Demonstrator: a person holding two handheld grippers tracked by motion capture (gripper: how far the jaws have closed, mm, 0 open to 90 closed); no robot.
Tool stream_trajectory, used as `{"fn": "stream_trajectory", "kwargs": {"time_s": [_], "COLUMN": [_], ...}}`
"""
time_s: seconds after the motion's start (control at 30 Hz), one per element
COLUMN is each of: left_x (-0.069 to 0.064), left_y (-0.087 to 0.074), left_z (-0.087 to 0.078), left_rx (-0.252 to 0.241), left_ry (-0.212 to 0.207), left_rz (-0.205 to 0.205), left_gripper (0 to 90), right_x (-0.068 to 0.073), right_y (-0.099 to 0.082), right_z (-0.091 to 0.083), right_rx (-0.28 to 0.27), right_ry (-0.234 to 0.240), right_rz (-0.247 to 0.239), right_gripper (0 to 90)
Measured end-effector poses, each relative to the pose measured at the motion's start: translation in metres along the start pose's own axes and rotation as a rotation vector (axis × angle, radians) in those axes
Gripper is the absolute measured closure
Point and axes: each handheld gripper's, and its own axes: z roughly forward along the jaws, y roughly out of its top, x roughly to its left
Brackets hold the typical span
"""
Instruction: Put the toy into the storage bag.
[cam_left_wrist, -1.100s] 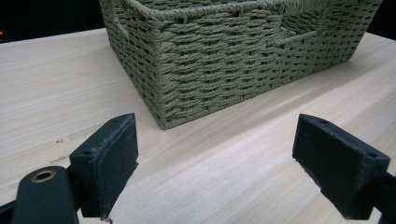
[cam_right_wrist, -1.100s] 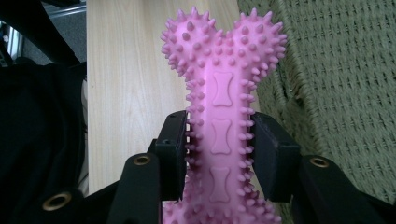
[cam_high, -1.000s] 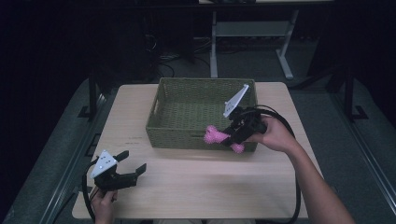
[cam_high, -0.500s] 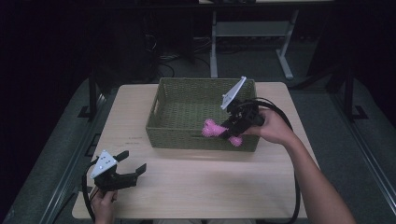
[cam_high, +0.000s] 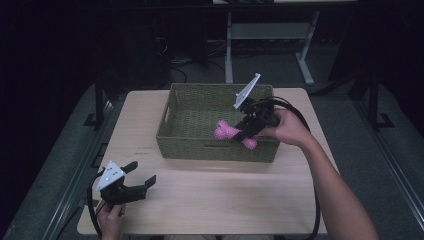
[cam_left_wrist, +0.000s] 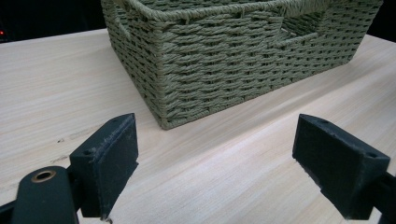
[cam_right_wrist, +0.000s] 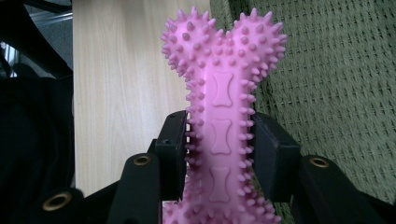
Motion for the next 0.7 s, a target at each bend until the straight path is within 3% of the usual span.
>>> {"fn": "stream_trajectory", "kwargs": {"time_s": [0.4,0.7], "left_x": [0.000,0.000], "left_y": [0.000,0.000], "left_z": [0.000,0.001], "left_rx": [-0.001,0.000], "left_ry": [-0.003,-0.004], "left_rz": [-0.002,0.000], "left_gripper": [13.8,13.8], "right_x": [-0.024,-0.043], "right_y": [0.006,0.006], "right_z": [-0.006,0.000], "right_rx": [-0.003,0.019], "right_ry": [-0.010,-0.012], "right_rz": [0.045,0.076], "right_gripper": [57.7,57.7]}}
